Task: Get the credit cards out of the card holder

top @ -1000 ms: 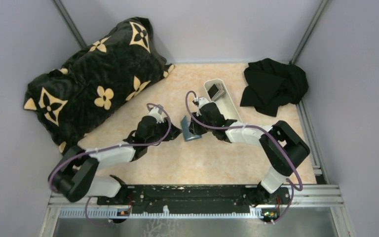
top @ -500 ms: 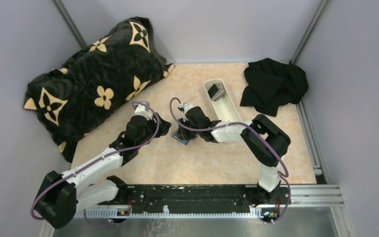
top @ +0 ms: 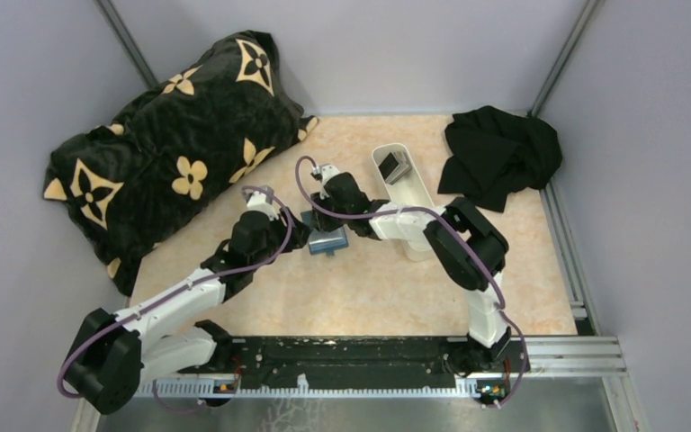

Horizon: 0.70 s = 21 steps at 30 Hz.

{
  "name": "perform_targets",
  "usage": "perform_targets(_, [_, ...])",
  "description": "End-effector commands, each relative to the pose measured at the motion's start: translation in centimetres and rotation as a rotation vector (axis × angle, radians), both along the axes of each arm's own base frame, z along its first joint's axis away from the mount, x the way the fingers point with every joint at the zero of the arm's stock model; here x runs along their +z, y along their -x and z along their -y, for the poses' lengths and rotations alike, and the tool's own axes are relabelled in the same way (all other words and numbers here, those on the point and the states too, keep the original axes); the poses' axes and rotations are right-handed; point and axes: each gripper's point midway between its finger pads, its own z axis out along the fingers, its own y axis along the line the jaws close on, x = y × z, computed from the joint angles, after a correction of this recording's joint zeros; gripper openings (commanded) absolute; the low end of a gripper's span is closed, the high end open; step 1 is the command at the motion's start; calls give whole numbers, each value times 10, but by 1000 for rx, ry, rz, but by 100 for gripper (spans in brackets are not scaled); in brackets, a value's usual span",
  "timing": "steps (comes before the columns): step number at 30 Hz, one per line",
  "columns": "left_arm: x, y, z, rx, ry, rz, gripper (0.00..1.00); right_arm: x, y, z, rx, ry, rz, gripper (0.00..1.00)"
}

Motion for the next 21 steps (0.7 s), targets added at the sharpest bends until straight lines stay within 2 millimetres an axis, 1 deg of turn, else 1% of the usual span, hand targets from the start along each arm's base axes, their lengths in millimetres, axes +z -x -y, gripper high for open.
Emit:
perform_targets(1, [10, 1, -1, 1, 25, 29, 59, -25, -13, -5, 6, 54, -14, 25])
perform_targets(4, [10, 3, -2, -3, 28, 34, 59, -37, -20, -3, -20, 55, -36, 25])
perform_targets(10, [1, 8, 4, -50, 40, 39, 59, -40, -42, 9, -76, 2, -100, 25])
perform_targets(13, [-3, 8, 13, -97, 48, 41, 59, -38, -47, 11, -82, -55, -153, 25])
perform_targets(15, [-7, 6, 21, -124, 59, 42, 59, -42, -50, 13, -89, -64, -183, 25])
perform_targets(17, [-9, 0, 30, -144, 77, 47, 59, -50, -50, 12, -88, -63, -223, 26])
perform_targets(19, [-9, -7, 39, -160, 91, 48, 59, -54, -50, 11, -84, -68, -246, 26])
perform_targets(21, [-4, -14, 47, -169, 103, 55, 58, -57, -48, 12, -79, -60, -247, 26])
